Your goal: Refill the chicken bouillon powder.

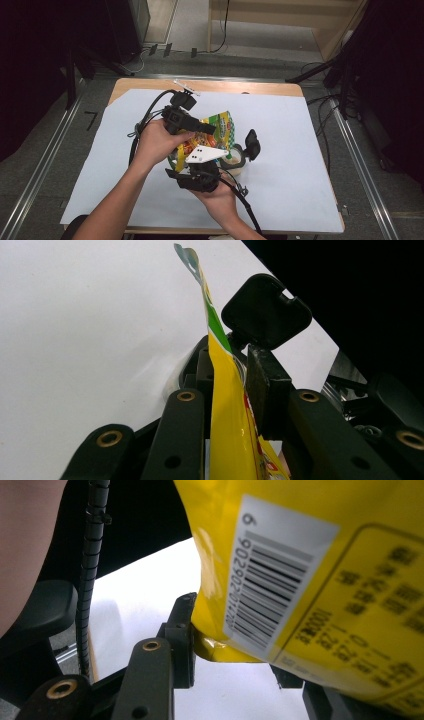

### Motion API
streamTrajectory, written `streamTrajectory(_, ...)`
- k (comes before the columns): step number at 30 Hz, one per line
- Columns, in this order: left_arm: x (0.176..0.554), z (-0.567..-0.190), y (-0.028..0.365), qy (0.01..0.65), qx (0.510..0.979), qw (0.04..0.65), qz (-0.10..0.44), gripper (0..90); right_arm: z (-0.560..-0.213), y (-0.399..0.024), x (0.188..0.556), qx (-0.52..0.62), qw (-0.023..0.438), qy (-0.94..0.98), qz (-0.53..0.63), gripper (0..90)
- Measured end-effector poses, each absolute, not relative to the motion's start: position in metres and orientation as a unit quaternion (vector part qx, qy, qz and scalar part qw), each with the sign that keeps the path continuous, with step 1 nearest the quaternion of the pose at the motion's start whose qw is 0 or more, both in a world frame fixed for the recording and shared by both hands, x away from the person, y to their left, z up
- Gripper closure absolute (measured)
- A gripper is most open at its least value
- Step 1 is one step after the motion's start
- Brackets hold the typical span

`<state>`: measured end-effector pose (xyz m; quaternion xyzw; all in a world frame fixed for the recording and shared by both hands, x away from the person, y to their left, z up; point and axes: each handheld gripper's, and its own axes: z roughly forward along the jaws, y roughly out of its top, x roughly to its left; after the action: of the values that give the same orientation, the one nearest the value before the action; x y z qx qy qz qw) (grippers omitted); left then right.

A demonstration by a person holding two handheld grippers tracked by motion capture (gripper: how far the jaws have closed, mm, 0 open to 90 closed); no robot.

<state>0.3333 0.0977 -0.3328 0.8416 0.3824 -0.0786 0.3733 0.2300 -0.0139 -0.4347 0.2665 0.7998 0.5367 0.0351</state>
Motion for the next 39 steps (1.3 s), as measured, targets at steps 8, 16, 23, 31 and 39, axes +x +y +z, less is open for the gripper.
streamTrajectory(8, 0.3323, -0.332, 0.0978, 0.382, 0.842, 0.373, -0.075, 77.1, -0.4339, -0.0132, 0.23, 0.263, 0.035, 0.8, 0.538, 62.1)
streamTrajectory(16, 0.3311, -0.3309, 0.0978, 0.383, 0.842, 0.373, -0.069, 77.0, -0.4343, -0.0131, 0.231, 0.263, 0.036, 0.8, 0.538, 62.1)
streamTrajectory(23, 0.3322, -0.3317, 0.0987, 0.385, 0.841, 0.373, -0.072, 77.1, -0.4337, -0.0124, 0.2307, 0.263, 0.033, 0.8, 0.538, 62.1)
streamTrajectory(31, 0.3323, -0.3322, 0.0987, 0.384, 0.842, 0.372, -0.071, 77.0, -0.4343, -0.0123, 0.2309, 0.263, 0.033, 0.801, 0.537, 62.1)
streamTrajectory(39, 0.3325, -0.3323, 0.0989, 0.386, 0.841, 0.371, -0.074, 77.0, -0.4336, -0.012, 0.2302, 0.264, 0.031, 0.8, 0.538, 62.1)
